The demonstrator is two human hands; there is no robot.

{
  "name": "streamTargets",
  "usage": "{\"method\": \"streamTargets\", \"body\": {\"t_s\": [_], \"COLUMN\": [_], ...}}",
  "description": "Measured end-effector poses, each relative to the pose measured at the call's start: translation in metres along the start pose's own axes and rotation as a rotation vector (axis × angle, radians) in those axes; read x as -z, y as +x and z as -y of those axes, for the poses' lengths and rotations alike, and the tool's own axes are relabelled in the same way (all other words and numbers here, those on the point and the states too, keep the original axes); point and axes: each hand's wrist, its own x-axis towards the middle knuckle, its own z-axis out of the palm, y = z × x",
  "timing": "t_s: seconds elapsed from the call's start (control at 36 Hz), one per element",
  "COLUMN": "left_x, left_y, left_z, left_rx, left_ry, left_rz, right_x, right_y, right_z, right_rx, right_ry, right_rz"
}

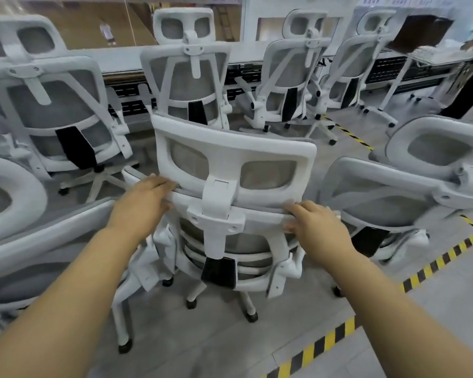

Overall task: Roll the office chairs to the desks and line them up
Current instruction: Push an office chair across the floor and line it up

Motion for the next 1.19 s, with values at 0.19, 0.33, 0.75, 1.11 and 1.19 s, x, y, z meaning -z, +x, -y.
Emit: {"method": "streamTargets", "body": {"t_s": [0.19,0.33,0.75,1.11,1.19], "left_x": [-0.013,-0.023,-0.034,-0.047,-0.058], "left_y": [0.011,0.026,0.100,0.132,0.133], "left_z": [-0.023,-0.035,-0.056,-0.100,-0.118], "left_rx": [-0.003,-0.005,0.072,0.147,0.172], "left_ry": [-0.018,-0.008,0.012,0.035,0.030], "left_rz": [-0.008,0.008,-0.007,0.013,0.008], "right_x": [-0.002,0.001,-0.010,-0.005,-0.002], "right_y": [0.022,0.044,0.115,0.156,0.164], "right_z": [-0.035,-0.054,-0.099,-0.157,-0.176], "right_rx": [-0.030,-0.093,-0.094,-0.042,-0.036], "right_ry": [-0.014,0.060,0.038,0.079,0.099], "right_rz": [0.009,0.055,-0.015,0.014,0.036]}}
